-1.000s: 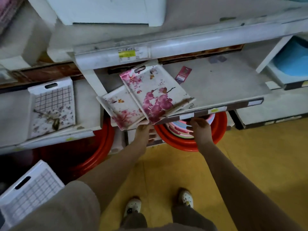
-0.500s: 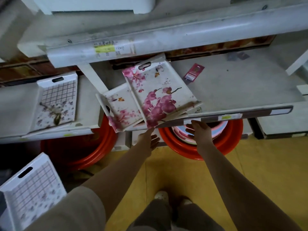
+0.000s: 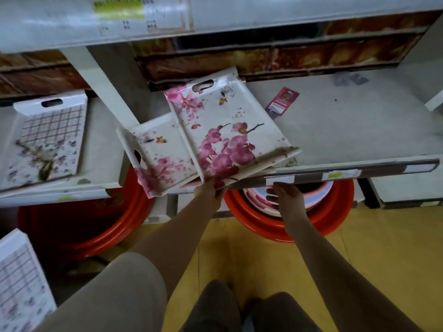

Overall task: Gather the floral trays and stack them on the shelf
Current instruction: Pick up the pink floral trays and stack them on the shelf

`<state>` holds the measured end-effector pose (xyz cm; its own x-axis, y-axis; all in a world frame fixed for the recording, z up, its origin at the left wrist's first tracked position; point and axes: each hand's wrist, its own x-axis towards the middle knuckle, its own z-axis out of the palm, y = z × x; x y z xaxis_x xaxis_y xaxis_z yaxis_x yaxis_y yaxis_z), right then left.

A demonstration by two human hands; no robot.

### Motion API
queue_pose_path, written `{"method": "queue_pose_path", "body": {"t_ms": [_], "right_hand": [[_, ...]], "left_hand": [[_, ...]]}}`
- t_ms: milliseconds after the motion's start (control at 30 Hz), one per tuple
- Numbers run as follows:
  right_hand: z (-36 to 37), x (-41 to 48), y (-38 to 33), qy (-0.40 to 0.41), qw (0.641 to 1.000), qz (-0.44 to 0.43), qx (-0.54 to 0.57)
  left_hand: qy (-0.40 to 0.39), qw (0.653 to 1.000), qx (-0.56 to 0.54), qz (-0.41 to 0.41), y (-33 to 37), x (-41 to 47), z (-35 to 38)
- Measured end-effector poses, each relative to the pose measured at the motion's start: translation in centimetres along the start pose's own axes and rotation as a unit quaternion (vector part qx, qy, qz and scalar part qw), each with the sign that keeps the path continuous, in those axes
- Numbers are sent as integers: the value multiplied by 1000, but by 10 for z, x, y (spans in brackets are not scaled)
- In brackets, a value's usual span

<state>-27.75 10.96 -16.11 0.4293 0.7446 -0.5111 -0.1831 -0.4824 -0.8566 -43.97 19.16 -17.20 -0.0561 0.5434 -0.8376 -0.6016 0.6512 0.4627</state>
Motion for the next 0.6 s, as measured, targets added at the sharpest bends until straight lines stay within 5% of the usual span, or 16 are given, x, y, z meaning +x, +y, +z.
{"method": "queue_pose_path", "body": {"t_ms": [600], "right_hand": [[-4, -7, -2, 44, 992, 71, 99]], "left_hand": [[54, 990, 118, 48, 2, -11, -65]]}}
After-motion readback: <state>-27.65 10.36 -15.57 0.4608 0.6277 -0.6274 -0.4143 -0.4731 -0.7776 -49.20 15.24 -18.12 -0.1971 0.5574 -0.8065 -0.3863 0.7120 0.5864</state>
